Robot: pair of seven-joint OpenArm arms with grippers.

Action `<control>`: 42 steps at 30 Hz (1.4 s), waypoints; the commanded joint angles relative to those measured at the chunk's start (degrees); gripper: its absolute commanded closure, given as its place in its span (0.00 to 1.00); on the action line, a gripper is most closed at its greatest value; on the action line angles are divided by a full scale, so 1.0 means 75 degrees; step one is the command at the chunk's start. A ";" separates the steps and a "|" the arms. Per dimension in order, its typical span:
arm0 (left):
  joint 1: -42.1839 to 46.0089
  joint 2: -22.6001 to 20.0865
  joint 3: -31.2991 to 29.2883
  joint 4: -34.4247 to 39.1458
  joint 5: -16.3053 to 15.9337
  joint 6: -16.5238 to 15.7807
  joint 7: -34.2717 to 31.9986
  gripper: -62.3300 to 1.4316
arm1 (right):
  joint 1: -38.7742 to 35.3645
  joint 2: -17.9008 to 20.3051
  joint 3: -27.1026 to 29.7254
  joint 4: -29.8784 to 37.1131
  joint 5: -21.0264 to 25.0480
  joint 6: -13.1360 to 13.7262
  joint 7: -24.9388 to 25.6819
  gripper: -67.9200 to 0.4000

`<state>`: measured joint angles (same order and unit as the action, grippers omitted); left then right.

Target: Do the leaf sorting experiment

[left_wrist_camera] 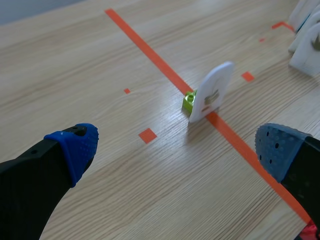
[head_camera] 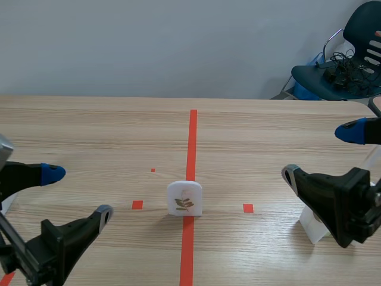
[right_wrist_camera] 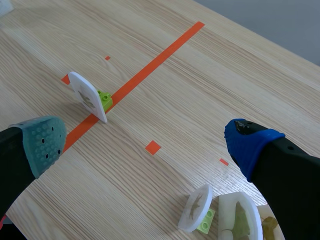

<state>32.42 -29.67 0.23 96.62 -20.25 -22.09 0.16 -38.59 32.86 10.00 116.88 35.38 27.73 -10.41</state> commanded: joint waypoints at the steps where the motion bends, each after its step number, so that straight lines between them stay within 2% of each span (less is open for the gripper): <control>1: -0.0493 0.0061 0.0391 -0.0478 0.0122 -0.0082 -0.0286 0.00 | 0.0131 0.0017 0.0009 -0.0006 0.0055 -0.0032 0.0085 0.00; 5: -0.1714 0.0373 0.1390 -0.1941 0.0740 -0.0382 -0.0909 0.00 | 0.0131 0.0015 0.0009 -0.0006 0.0055 -0.0032 0.0085 0.00; 10: -0.3290 0.1105 0.2594 -0.3695 0.1553 -0.0411 -0.1521 0.00 | 0.0131 0.0012 0.0009 -0.0006 -0.0032 -0.0035 0.0085 0.00; 14: -0.4255 0.1661 0.3369 -0.4788 0.1708 -0.0411 -0.1716 0.00 | 0.0131 -0.0029 0.0009 -0.0006 -0.0032 -0.0035 0.0082 0.00; 16: -0.4552 0.1880 0.3672 -0.5115 0.1886 -0.0332 -0.1891 0.00 | 0.0131 -0.0029 0.0009 -0.0006 -0.0032 -0.0035 0.0082 0.00; 19: -0.4794 0.2090 0.3864 -0.5362 0.1883 -0.0137 -0.1883 0.01 | 0.0131 -0.0029 0.0009 -0.0006 -0.0032 -0.0035 0.0073 0.00; 22: -0.4814 0.2107 0.3876 -0.5400 0.1883 0.0064 -0.1897 0.25 | 0.0131 -0.0026 0.0009 -0.0006 -0.0029 -0.0035 0.0055 0.00; 28: -0.4809 0.2113 0.3876 -0.5397 0.1877 0.0073 -0.1886 0.77 | 0.0131 -0.0029 0.0009 -0.0006 -0.0029 -0.0035 0.0055 0.00; 30: -0.4811 0.2110 0.3876 -0.5397 0.1877 0.0070 -0.1883 0.88 | 0.0131 -0.0029 0.0009 -0.0006 -0.0029 -0.0035 0.0055 0.00; 32: -0.4794 0.2098 0.3873 -0.5368 0.1871 -0.0023 -0.1842 0.91 | 0.0131 -0.0029 0.0009 -0.0006 -0.0029 -0.0035 0.0055 0.00; 34: -0.4689 0.1979 0.3824 -0.5129 0.1749 -0.0408 -0.1725 0.91 | 0.0131 -0.0029 0.0009 -0.0006 -0.0029 -0.0035 0.0052 0.00; 37: -0.4179 0.1629 0.3427 -0.4220 0.1431 -0.0784 -0.1597 0.91 | 0.0131 -0.0029 0.0009 -0.0006 -0.0029 -0.0035 0.0032 0.00; 39: -0.3608 0.1367 0.2911 -0.3421 0.0994 -0.0822 -0.1405 0.91 | 0.0131 -0.0029 0.0009 -0.0006 -0.0029 -0.0035 0.0032 0.00; 42: -0.2570 0.1172 0.1810 -0.2492 0.0717 -0.0793 -0.1367 0.91 | 0.0131 -0.0029 0.0009 -0.0006 -0.0029 -0.0035 0.0032 0.00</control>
<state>11.18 -20.64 15.51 77.69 -14.63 -28.32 -9.41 -38.59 32.71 10.00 116.84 34.94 27.70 -10.61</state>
